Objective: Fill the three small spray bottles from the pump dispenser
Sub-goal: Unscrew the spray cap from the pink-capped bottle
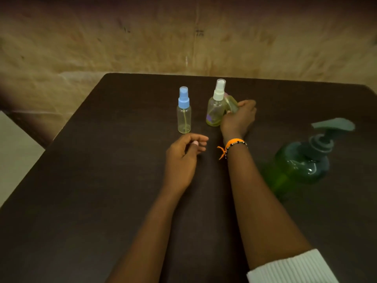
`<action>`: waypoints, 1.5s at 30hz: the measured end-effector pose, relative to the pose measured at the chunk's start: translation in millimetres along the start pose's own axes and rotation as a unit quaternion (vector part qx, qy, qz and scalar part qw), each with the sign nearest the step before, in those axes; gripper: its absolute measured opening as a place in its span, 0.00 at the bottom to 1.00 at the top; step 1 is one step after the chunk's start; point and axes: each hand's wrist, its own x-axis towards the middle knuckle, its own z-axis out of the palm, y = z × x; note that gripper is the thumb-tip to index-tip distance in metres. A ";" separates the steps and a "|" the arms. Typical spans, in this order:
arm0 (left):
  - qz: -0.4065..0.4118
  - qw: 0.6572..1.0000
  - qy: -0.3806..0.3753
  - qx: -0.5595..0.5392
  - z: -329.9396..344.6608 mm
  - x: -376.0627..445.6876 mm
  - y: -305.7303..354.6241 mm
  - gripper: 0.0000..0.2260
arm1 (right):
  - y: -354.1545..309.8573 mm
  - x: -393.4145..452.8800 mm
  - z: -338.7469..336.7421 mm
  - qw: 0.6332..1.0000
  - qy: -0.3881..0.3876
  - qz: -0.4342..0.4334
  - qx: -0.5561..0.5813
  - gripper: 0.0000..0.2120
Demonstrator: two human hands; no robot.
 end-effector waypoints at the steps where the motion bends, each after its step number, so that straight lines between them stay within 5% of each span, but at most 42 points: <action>1: 0.006 1.000 -0.006 0.007 0.0 0.0 -0.5 0.15 | -0.5 -4.3 -3.1 1.000 -0.004 0.012 -0.012 0.16; 5: 0.016 0.999 -0.020 0.043 -2.1 -2.8 -1.0 0.15 | 1.8 -38.7 -29.3 0.995 -0.040 0.044 -0.078 0.22; 12: 0.001 0.992 -0.064 0.113 -3.1 -23.7 10.6 0.12 | 11.8 -134.2 -75.9 0.992 -0.100 0.009 -0.075 0.17; 17: -0.086 0.990 -0.112 -0.023 0.8 -59.6 25.7 0.13 | 27.3 -160.8 -104.5 0.982 -0.173 0.030 0.070 0.13; 22: -0.063 0.990 -0.095 -0.089 -3.4 -92.8 31.4 0.17 | 41.6 -165.4 -138.6 0.954 -0.271 0.002 0.127 0.15; 29: -0.003 0.996 -0.090 -0.025 0.7 -99.9 34.2 0.20 | 13.3 -147.6 -155.8 0.970 -0.148 -0.172 0.093 0.08; 33: 0.001 0.997 -0.071 -0.006 0.6 -100.0 32.1 0.20 | 8.9 -143.8 -149.4 0.977 -0.114 -0.154 0.094 0.08; 45: 0.021 0.990 -0.140 -0.013 -4.4 -101.3 25.7 0.17 | 18.9 -143.8 -157.8 0.951 -0.136 -0.255 0.108 0.05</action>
